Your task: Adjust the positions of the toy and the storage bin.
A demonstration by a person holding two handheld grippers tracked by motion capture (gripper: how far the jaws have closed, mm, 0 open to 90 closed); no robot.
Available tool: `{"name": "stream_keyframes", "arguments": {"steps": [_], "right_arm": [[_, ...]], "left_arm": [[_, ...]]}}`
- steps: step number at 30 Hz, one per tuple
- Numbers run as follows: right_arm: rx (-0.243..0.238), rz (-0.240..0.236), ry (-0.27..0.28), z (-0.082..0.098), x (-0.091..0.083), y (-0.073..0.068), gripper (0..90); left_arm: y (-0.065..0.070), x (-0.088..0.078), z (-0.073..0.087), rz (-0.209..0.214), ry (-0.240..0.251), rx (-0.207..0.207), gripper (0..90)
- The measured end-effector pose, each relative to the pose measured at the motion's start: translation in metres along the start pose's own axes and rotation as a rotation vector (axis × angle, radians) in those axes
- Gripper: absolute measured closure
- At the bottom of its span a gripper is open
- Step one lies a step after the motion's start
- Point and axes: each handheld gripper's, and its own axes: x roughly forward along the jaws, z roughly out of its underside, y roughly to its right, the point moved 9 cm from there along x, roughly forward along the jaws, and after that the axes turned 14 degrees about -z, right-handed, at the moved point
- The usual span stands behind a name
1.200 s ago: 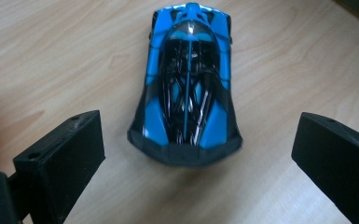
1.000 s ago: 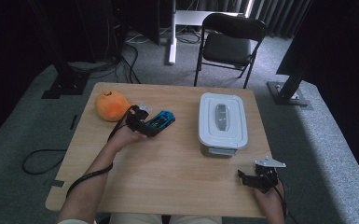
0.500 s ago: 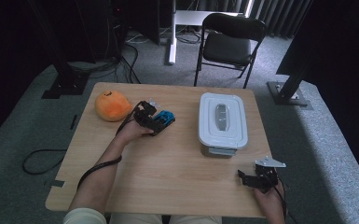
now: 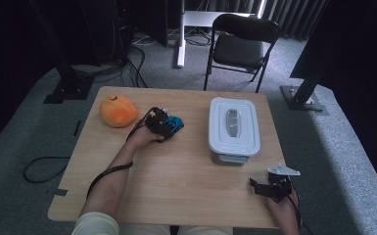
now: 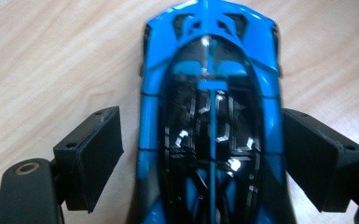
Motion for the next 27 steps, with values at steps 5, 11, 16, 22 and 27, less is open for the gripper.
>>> {"name": "stream_keyframes", "arguments": {"steps": [5,11,16,22,27], "right_arm": [[0.001,0.000,0.000,0.0000,0.0000,0.0000,14.1],[0.002,0.002,0.001,0.0000,-0.0001,0.0002,14.2],[0.002,0.002,0.001,0.0000,-0.0001,0.0002,14.2],[0.003,0.002,0.001,0.0000,-0.0001,0.0002,14.2],[0.004,0.003,0.002,0.0000,-0.0002,0.0005,14.2]], "left_arm": [[0.0005,0.0033,-0.0013,0.011,-0.036,-0.024,16.9],[0.0043,0.0033,-0.0002,0.040,-0.039,-0.015,26.0],[0.0043,0.0027,0.0004,0.038,-0.037,-0.014,26.4],[0.0041,0.0012,0.0025,0.036,-0.040,-0.015,26.5],[0.0023,-0.0020,0.0017,0.038,-0.021,-0.036,26.8]]}}
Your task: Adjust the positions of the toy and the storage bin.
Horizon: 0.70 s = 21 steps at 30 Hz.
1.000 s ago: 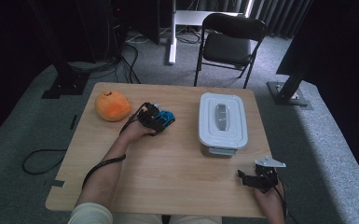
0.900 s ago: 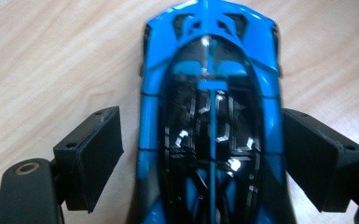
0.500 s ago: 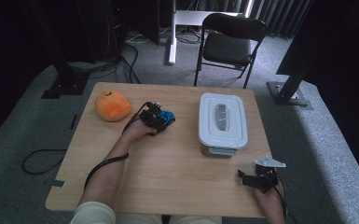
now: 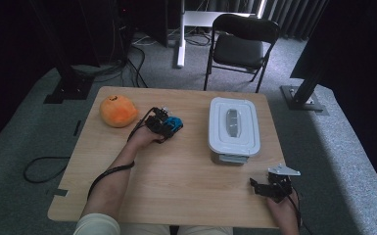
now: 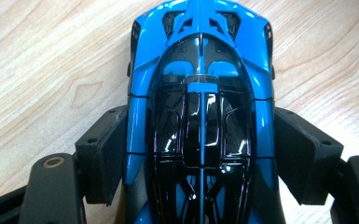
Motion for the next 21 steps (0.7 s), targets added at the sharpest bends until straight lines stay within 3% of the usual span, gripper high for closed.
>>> {"name": "stream_keyframes", "arguments": {"steps": [1,4,7,10,21], "right_arm": [[0.000,0.000,0.000,0.000,0.000,0.000,14.2],[0.000,0.001,0.000,0.000,0.000,0.000,14.2],[0.001,0.002,0.000,0.000,0.000,0.000,14.2],[0.001,0.003,0.000,0.000,0.000,0.000,14.3],[0.002,0.005,0.000,0.000,0.000,0.001,14.3]], "left_arm": [[-0.001,-0.001,-0.001,0.015,0.001,-0.028,28.6],[-0.001,-0.002,0.003,0.015,-0.008,-0.014,28.7],[-0.003,-0.004,0.004,0.002,-0.001,-0.028,28.7],[-0.005,-0.010,0.006,0.016,0.002,-0.035,28.7],[-0.012,-0.039,0.016,-0.011,0.035,-0.007,28.7]]}}
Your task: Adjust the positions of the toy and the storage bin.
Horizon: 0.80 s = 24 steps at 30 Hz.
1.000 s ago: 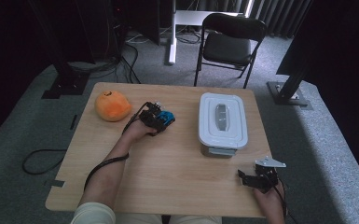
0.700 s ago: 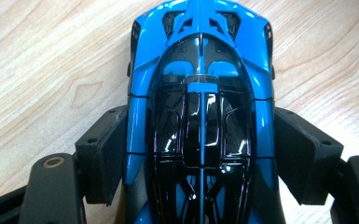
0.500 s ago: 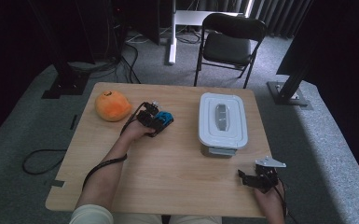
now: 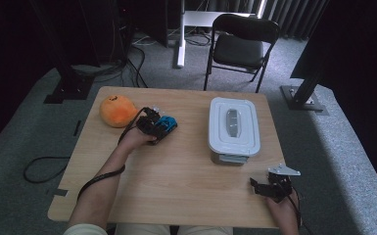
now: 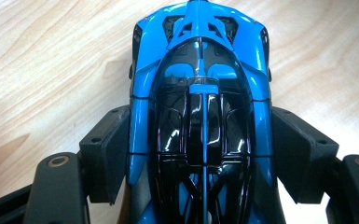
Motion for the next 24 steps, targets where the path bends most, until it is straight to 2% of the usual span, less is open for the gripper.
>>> {"name": "stream_keyframes", "arguments": {"steps": [11,13,18,24], "right_arm": [[0.002,0.003,-0.001,0.000,0.000,0.000,14.3],[0.003,0.003,-0.001,0.000,0.000,0.000,14.2],[0.003,0.005,0.000,0.000,0.000,0.001,14.3],[0.004,0.005,0.000,0.000,0.000,0.001,14.2]], "left_arm": [[-0.001,-0.032,0.021,0.004,0.030,0.022,28.7],[0.000,-0.039,0.026,0.007,0.034,0.018,28.7],[0.004,-0.052,0.040,0.013,0.038,0.038,28.7],[0.007,-0.061,0.056,0.005,0.036,0.043,28.6]]}}
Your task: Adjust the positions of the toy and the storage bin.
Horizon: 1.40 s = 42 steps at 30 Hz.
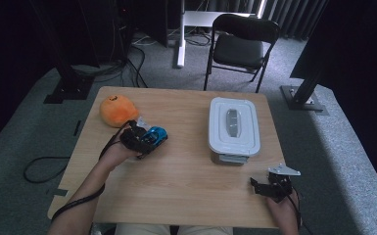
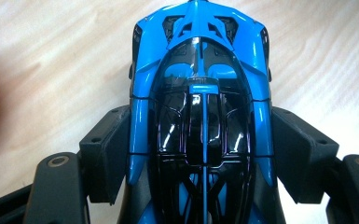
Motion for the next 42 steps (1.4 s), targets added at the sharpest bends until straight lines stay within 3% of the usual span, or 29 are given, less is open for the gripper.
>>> {"name": "stream_keyframes", "arguments": {"steps": [10,20,28,35,42], "right_arm": [[0.001,0.001,0.000,0.000,0.000,0.000,14.2],[0.003,0.002,0.001,0.000,0.000,0.000,14.2],[0.004,0.003,0.001,0.000,0.000,0.000,14.2],[0.005,0.004,0.001,0.000,0.000,0.001,14.2],[0.005,0.005,0.001,0.000,0.000,0.001,14.2]], "left_arm": [[0.007,-0.020,0.030,0.007,0.013,-0.019,28.7],[0.015,-0.035,0.056,0.017,0.000,-0.011,28.6],[0.016,-0.044,0.075,0.012,0.001,-0.013,28.6],[0.023,-0.045,0.093,0.009,-0.017,0.009,28.7],[0.027,-0.053,0.108,-0.008,-0.015,-0.026,28.6]]}}
